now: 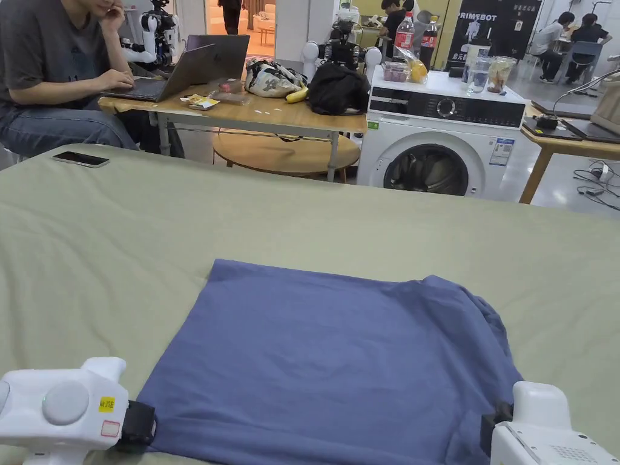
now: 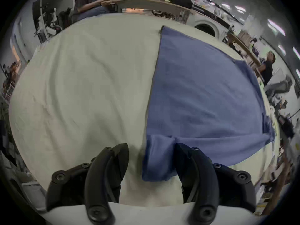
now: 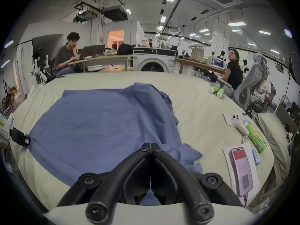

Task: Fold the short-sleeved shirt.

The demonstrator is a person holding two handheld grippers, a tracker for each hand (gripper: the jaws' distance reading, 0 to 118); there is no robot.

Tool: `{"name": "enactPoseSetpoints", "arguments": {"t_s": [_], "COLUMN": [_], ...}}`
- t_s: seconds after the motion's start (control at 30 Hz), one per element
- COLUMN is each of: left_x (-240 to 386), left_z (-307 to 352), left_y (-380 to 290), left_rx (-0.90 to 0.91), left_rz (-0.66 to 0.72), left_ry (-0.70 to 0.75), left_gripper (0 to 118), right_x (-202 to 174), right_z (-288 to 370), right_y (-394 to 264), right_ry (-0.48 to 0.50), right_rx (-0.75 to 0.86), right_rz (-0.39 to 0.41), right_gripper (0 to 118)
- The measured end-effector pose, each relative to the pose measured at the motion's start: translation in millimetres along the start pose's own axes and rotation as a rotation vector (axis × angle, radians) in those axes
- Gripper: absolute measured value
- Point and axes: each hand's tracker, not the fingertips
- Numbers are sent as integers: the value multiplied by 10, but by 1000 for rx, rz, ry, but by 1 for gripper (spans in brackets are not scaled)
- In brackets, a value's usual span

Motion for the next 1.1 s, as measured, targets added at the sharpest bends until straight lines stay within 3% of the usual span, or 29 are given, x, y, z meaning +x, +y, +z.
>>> {"name": "enactPoseSetpoints", "arguments": {"t_s": [0.07,0.1,0.13,0.17,0.2,0.4,0.53,0.57,0.6,0.63,0.7,1.1], "left_x": [93,109,136,139,131,35,4,2,-1,-19,-51,-57], "left_z": [9,21,38,52,58,210,138,129,124,115,119,582], "left_y": [-3,-29,-52,-65,-74,-129,-142,-145,-147,-152,-157,334], "left_rx": [-11,-10,-2,7,6,21,25,23,22,26,30,214], "left_rz": [-9,-23,-45,-60,-60,-31,-45,-48,-49,-44,-35,6], "left_ry": [38,38,39,24,18,-53,-49,-49,-51,-54,-67,-166], "left_gripper": [31,17,4,2,1,1,1,1,1,1,1,1], "right_x": [109,156,227,312,370,699,691,682,673,642,615,696], "right_z": [32,45,61,70,91,40,-158,-204,-224,-190,-159,33], "right_y": [13,23,42,63,65,-162,-450,-506,-543,-538,-505,372], "right_ry": [-3,-6,-12,-16,-20,6,55,101,123,78,124,120], "right_rx": [-36,-50,-67,-99,-124,-293,-422,-425,-400,-361,-342,-242], "right_rz": [5,4,4,7,0,-18,-5,-17,-29,-22,-15,-60], "right_gripper": [0,8,34,54,62,62,31,17,12,11,10,9]}}
